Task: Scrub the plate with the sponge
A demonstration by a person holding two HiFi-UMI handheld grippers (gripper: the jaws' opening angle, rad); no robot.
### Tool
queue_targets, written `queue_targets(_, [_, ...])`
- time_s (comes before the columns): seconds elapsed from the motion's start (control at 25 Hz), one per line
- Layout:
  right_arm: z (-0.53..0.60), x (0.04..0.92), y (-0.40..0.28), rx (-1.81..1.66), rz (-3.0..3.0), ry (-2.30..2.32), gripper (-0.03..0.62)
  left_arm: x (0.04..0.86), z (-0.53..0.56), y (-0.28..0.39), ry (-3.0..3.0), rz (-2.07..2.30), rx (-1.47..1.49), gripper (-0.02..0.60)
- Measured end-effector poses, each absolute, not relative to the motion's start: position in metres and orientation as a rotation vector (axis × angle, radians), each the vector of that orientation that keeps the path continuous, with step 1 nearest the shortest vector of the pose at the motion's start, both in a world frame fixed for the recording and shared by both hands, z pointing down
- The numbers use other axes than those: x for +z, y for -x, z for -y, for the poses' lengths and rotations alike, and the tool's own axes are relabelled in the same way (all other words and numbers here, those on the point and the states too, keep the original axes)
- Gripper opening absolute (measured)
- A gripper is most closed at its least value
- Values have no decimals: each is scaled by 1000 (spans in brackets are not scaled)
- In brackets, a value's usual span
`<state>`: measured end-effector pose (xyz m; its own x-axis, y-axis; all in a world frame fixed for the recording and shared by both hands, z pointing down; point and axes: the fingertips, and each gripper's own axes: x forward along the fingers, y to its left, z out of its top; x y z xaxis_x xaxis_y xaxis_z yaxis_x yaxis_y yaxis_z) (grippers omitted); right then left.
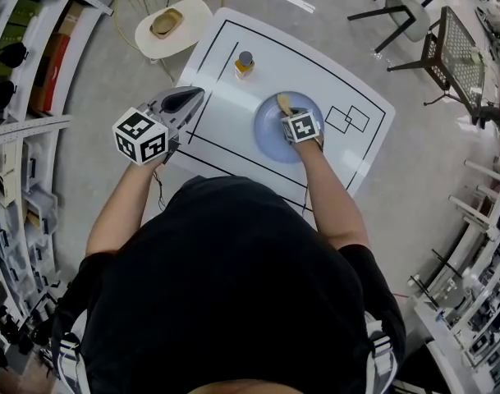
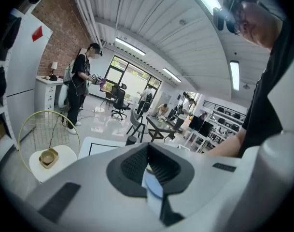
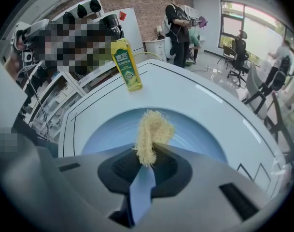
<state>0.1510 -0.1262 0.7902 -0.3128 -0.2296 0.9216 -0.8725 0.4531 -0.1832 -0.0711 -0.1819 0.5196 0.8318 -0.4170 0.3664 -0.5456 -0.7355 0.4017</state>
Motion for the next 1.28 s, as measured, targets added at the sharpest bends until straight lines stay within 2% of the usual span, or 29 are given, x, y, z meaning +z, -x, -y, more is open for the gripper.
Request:
queue_targets(0.6, [108, 787, -214, 909, 1683, -1067, 43, 511, 170, 53, -2552, 633, 327, 9])
queue_targets(1.28, [57, 786, -239, 984, 1569, -1077, 44, 506, 156, 38, -2577, 585, 307, 9])
